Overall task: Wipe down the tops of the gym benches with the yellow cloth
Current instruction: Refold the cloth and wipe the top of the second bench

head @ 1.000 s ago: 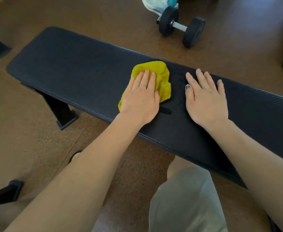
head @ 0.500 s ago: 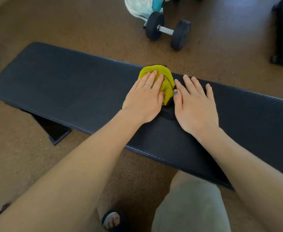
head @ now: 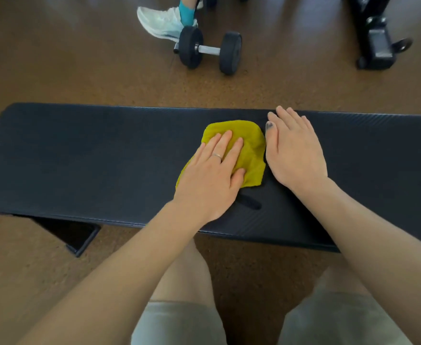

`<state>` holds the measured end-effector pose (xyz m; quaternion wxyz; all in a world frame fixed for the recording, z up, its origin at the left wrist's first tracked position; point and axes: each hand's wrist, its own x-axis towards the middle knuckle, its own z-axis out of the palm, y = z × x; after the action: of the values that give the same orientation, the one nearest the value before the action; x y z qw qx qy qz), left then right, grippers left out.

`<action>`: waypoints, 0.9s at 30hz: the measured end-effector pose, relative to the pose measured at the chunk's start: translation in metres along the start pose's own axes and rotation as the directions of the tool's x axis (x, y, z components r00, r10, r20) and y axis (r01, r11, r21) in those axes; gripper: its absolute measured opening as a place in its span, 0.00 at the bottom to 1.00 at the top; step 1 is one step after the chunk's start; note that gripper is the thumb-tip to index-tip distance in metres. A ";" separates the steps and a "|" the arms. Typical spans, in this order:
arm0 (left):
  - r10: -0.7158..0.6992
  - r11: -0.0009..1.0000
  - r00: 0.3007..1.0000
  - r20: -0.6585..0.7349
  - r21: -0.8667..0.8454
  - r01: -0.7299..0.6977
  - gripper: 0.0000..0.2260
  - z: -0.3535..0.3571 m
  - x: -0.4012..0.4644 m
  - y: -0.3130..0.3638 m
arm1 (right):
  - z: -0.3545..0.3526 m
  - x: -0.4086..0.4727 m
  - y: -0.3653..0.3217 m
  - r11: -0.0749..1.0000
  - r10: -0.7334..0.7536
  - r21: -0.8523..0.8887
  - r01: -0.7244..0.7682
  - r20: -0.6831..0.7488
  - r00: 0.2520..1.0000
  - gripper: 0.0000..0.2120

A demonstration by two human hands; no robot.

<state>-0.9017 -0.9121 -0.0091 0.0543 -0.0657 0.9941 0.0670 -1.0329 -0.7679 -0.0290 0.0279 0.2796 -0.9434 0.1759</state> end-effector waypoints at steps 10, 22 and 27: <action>0.072 0.996 0.997 0.015 -0.045 -0.072 0.30 -0.003 -0.018 -0.001 | 0.000 -0.001 0.004 0.981 0.193 -0.010 -0.196 -0.121 0.974 0.26; 0.137 0.991 0.990 0.044 -0.006 -0.137 0.29 -0.001 0.082 0.026 | -0.024 -0.041 0.052 0.941 0.305 -0.163 -0.297 0.023 0.952 0.26; 0.245 0.968 0.968 0.061 -0.071 -0.240 0.31 -0.005 0.019 0.030 | -0.027 -0.038 0.051 0.945 0.304 -0.144 -0.294 0.058 0.951 0.26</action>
<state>-0.9253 -0.8859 -0.0025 0.0781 0.0570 0.9896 0.1066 -1.0294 -0.6991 -0.0258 -0.0179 0.1374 -0.9849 0.1033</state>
